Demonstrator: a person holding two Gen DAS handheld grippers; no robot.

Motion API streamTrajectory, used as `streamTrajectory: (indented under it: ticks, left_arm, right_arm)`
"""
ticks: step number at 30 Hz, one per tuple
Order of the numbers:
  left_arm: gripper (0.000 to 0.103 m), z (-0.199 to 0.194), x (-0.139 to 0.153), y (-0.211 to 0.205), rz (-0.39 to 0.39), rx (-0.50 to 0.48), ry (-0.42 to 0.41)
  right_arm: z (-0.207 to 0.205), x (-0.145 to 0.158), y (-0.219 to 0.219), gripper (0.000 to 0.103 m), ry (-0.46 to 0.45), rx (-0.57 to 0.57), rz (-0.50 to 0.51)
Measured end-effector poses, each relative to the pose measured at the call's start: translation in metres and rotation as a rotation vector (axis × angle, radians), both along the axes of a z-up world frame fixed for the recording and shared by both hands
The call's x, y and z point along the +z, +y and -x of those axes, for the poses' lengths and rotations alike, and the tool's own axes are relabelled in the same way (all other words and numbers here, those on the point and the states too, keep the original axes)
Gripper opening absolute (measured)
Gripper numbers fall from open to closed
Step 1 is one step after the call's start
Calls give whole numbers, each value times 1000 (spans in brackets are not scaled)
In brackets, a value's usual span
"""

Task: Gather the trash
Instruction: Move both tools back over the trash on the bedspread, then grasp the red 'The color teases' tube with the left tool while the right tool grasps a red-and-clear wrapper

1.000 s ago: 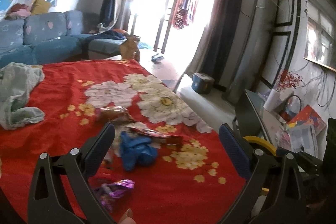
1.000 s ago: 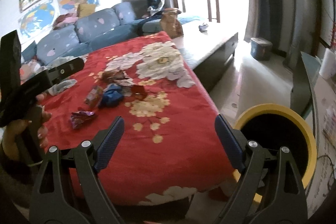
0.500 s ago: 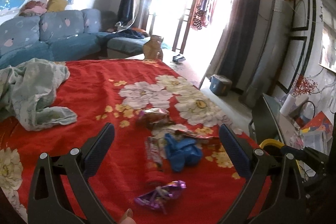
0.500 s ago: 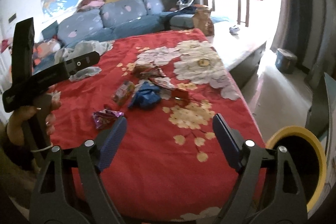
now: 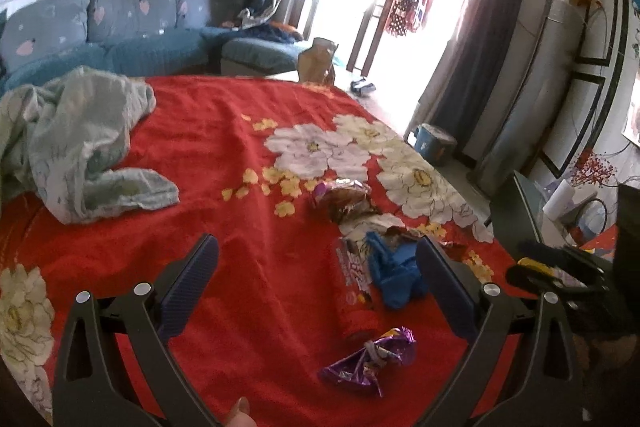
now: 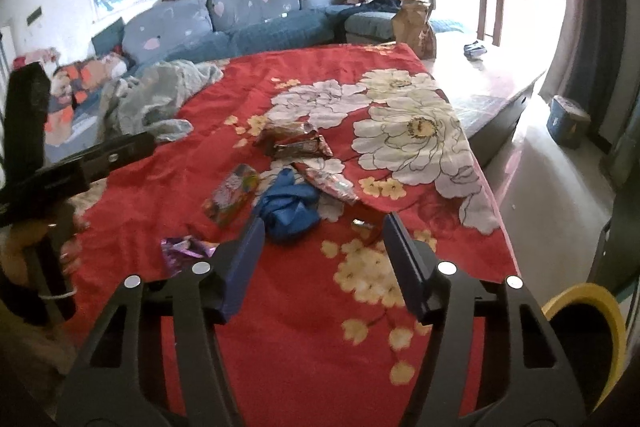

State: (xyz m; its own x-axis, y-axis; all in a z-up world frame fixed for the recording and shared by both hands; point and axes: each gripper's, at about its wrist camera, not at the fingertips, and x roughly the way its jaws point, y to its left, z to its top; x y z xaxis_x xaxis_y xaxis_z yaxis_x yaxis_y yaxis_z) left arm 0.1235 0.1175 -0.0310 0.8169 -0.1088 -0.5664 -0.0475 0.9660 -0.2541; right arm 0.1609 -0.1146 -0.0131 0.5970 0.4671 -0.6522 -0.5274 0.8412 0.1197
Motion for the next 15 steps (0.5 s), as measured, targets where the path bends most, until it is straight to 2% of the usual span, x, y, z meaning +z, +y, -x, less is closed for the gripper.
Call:
streamTrajectory:
  ticks: [2,3,10,12,15]
  left_arm:
    - [91,-3,-6,1,18,-6,17]
    - [80,-5,-10,1,28,-11,30]
    - [59,-18,-32,-10,90,-74,108]
    - [48,-23,-41,-13,117,-87,141]
    - [43,-28,-51,-16,156,-97,177]
  right_arm:
    - [-12,-5,3,54,5,5,33]
    - [-18,-7,3,54,3,4,52]
    - [-52,-34,15,54,30,57,186]
    - [-59,-42,20,54,34,69,217]
    - [-68,-51,25,54,42,86,245]
